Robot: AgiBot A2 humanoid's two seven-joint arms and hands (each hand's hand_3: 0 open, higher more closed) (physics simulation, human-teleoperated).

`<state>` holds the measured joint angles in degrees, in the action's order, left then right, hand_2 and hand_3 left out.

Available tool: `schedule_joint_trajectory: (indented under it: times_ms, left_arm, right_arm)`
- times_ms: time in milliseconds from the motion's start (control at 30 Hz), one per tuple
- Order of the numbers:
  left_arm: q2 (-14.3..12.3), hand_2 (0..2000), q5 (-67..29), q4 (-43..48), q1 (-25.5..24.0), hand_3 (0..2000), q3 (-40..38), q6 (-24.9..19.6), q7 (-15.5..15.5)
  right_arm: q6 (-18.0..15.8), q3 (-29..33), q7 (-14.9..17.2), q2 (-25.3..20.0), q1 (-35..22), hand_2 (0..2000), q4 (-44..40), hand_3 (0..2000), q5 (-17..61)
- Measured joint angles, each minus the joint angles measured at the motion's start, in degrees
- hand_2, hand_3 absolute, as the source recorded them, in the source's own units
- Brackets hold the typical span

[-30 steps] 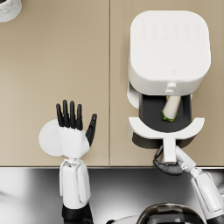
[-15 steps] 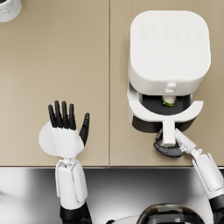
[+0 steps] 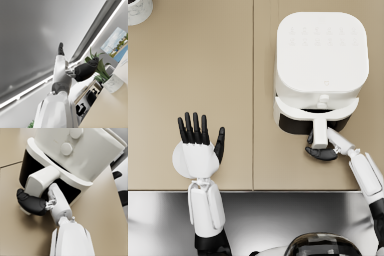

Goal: Pick up the chicken rolls and place it into the air fryer

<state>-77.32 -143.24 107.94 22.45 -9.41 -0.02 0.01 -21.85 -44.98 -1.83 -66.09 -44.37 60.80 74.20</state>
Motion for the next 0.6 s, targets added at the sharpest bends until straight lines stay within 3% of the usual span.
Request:
schedule_joint_trajectory:
  times_ms: [100,300,600]
  left_arm:
    - [0.1,0,0.0,-0.3,0.1,0,0.1,0.0,0.0]
    - [0.3,0,0.0,-0.9,0.0,0,-0.3,0.0,0.0]
    - [0.4,0,0.0,-1.0,-0.2,0,-0.5,0.0,0.0]
  right_arm:
    - [1.7,0.6,0.4,-2.7,-1.8,2000,-4.6,2000,0.0]
    - [1.5,2.2,0.1,-6.1,-3.8,2000,-10.7,2000,0.0]
    - [0.6,2.6,-0.8,-6.7,-3.7,2000,-11.7,2000,-0.2]
